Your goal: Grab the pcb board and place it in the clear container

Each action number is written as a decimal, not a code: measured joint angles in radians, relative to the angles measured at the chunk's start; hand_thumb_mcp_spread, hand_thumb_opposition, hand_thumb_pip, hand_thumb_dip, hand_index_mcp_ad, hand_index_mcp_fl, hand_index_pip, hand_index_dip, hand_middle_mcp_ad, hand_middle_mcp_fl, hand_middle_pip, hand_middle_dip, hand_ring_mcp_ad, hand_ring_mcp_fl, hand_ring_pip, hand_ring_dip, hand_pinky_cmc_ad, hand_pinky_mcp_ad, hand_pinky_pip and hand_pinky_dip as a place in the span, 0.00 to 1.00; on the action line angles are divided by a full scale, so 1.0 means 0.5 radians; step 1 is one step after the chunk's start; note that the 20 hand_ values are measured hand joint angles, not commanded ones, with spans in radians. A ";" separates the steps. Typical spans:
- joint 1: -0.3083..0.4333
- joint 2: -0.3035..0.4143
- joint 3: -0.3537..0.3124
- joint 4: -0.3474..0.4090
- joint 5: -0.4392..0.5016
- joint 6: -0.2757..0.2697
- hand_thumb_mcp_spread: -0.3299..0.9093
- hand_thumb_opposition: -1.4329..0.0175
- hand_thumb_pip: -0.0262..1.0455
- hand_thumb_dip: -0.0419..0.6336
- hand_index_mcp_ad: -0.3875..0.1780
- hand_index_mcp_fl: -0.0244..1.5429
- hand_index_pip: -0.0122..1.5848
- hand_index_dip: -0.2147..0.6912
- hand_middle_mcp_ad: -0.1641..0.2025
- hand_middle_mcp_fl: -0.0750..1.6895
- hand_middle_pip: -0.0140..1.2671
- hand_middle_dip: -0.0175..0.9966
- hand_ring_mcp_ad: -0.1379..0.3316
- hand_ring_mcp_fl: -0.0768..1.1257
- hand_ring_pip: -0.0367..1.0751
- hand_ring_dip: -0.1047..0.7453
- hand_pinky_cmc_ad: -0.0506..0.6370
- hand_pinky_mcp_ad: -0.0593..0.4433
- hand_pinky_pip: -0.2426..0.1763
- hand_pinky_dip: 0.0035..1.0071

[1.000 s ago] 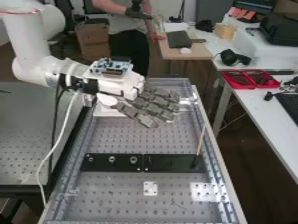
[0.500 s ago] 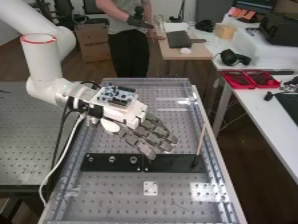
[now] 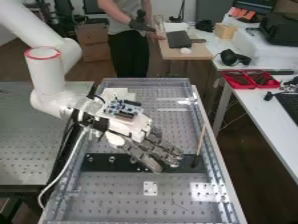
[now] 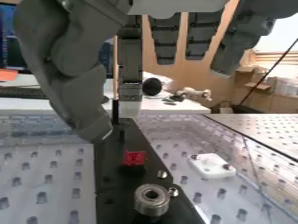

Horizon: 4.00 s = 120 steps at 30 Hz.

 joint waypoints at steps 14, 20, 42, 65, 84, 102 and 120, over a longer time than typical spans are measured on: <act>-0.100 -0.060 0.007 0.163 -0.247 -0.273 0.59 0.39 0.70 0.41 0.62 0.03 0.98 0.30 0.73 0.04 0.12 0.12 0.59 0.07 0.10 0.12 0.56 0.47 0.32 0.47; -0.120 -0.084 0.025 0.160 -0.309 -0.308 0.60 0.39 0.75 0.44 0.62 0.03 0.98 0.29 0.73 0.04 0.12 0.13 0.56 0.07 0.10 0.12 0.56 0.44 0.36 0.46; -0.146 -0.159 0.027 0.179 -0.376 -0.350 0.60 0.39 0.75 0.44 0.60 0.03 0.98 0.30 0.71 0.04 0.12 0.14 0.56 0.07 0.10 0.12 0.56 0.42 0.36 0.43; -0.179 -0.179 0.082 0.114 -0.417 -0.377 0.63 0.39 0.76 0.44 0.60 0.13 0.98 0.34 0.67 0.06 0.12 0.15 0.56 0.06 0.11 0.14 0.56 0.42 0.36 0.40; -0.181 -0.185 0.078 0.122 -0.429 -0.358 0.63 0.39 0.77 0.44 0.60 0.13 0.98 0.34 0.68 0.06 0.12 0.15 0.56 0.06 0.11 0.14 0.56 0.40 0.36 0.40; -0.189 -0.199 0.072 0.146 -0.433 -0.340 0.63 0.39 0.77 0.44 0.60 0.16 0.98 0.34 0.67 0.06 0.12 0.15 0.56 0.07 0.11 0.14 0.56 0.39 0.36 0.40; -0.199 -0.192 0.041 0.257 -0.470 -0.297 0.63 0.36 0.71 0.44 0.60 0.28 0.96 0.29 0.68 0.11 0.12 0.15 0.56 0.07 0.10 0.15 0.57 0.38 0.40 0.34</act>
